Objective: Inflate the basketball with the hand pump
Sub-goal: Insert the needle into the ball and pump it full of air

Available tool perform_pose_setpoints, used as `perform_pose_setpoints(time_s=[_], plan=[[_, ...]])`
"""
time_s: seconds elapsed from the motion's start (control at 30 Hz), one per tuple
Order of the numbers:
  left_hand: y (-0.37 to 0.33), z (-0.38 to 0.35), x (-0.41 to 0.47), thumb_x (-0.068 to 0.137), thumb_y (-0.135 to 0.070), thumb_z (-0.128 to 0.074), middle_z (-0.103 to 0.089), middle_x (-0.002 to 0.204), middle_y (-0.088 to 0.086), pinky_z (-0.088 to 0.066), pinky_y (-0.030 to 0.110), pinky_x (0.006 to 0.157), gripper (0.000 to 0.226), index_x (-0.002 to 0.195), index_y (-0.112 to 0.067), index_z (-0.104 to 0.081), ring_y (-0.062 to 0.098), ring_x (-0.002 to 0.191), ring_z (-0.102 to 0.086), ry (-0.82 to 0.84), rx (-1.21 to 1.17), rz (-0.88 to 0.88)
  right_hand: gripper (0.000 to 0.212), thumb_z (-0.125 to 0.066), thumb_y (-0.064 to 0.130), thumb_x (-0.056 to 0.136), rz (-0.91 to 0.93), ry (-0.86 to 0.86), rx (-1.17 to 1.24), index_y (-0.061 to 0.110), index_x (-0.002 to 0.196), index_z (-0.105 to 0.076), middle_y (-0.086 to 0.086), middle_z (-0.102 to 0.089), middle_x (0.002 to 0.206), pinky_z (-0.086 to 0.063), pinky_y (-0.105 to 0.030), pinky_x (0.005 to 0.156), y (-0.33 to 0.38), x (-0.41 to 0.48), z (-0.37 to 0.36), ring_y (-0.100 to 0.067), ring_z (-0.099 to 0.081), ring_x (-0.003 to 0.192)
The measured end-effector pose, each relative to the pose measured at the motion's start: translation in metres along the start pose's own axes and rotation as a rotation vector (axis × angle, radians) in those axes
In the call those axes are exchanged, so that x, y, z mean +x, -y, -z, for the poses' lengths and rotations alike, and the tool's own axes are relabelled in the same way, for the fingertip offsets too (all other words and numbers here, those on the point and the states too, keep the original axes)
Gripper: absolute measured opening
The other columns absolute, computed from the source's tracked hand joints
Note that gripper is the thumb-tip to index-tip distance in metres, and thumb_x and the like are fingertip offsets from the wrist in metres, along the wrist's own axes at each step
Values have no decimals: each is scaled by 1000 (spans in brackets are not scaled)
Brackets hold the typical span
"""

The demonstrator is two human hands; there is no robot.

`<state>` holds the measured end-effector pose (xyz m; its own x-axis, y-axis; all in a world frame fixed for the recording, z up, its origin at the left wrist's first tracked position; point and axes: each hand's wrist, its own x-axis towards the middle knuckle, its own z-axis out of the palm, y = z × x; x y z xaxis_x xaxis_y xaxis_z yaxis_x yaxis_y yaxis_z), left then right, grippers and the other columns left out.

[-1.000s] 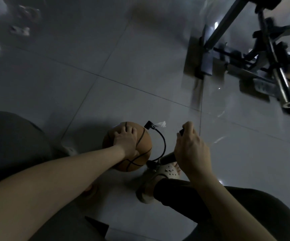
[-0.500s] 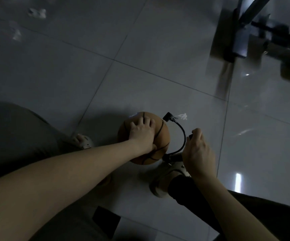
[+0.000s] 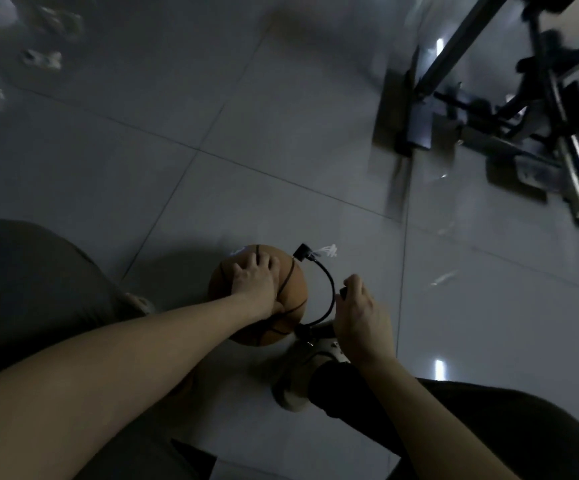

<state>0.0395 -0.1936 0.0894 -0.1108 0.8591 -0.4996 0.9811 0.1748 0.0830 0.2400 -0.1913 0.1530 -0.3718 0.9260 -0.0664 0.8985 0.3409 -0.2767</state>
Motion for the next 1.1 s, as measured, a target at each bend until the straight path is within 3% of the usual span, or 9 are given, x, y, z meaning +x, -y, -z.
perform_pose_setpoints(time_s=[0.3,0.43,0.7,1.1], plan=[[0,0,0,80,-64,-68,-16,161,20,-35,61,105,109,156,-9,-13,43,145,-22,-22,19,-48,15,-48,27,101,3,-187,60,21,109,-36,0,-59,83,-53,-44,51,10,-21,79,-19,-57,59],[-4,2,1,78,-64,-70,-19,160,19,-37,58,103,108,155,-10,-16,42,142,-25,-34,3,-39,14,-42,30,100,17,-173,25,22,109,-36,-2,-59,90,-51,-42,50,11,-19,58,-19,-55,62],[-5,-2,5,78,-67,-69,-18,159,18,-37,56,100,107,153,-12,-17,41,138,-28,-85,29,-20,11,-47,21,102,9,-108,-3,20,104,-36,-3,-55,83,-49,-44,49,-1,8,23,-20,-50,58],[1,-9,6,82,-67,-66,-12,164,19,-30,64,107,110,157,-11,-9,45,145,-19,-75,21,-33,11,-50,24,101,-45,-26,32,19,105,-42,1,-49,83,-38,-30,48,-12,6,-44,-13,-43,60]])
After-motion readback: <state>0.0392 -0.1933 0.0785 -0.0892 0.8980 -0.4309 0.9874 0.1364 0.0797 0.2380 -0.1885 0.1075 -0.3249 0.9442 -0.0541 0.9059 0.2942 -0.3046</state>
